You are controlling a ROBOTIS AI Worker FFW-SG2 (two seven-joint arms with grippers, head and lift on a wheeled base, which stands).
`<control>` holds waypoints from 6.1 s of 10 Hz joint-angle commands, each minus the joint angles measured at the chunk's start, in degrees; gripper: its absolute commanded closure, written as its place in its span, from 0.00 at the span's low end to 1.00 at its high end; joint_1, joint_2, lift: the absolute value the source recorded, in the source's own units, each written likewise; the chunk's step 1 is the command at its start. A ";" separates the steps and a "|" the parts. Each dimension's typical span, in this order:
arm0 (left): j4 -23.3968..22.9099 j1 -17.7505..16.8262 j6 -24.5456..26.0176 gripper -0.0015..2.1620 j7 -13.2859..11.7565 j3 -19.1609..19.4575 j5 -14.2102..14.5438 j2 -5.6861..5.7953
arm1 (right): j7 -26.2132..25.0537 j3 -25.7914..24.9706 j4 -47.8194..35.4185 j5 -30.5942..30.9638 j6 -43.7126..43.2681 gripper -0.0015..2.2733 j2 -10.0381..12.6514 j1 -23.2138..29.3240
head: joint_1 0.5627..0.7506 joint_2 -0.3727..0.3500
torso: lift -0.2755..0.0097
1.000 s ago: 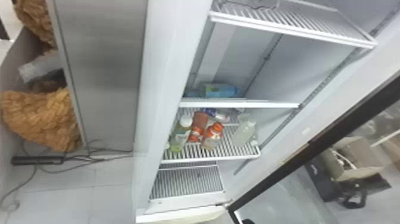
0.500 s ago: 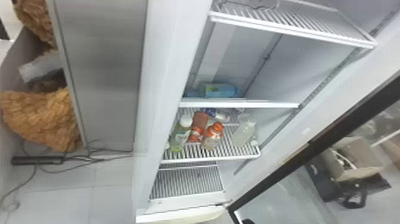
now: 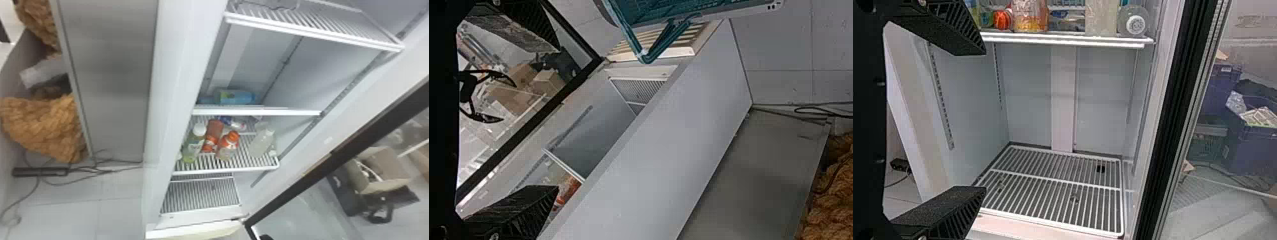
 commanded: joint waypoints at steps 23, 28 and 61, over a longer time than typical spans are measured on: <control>0.00 0.00 0.00 0.00 0.00 0.00 0.00 0.00 | 0.00 0.00 0.00 0.00 0.00 0.00 0.00 0.00 | 0.70 0.03 | 0.97; 0.00 0.00 0.00 0.00 0.00 0.00 0.00 0.00 | 0.00 0.00 0.00 0.00 0.00 0.00 0.00 0.00 | 0.70 0.03 | 0.97; 0.00 0.00 0.00 0.00 0.00 0.00 0.00 0.00 | 0.00 0.00 0.00 0.00 0.00 0.00 0.00 0.00 | 0.70 0.03 | 0.97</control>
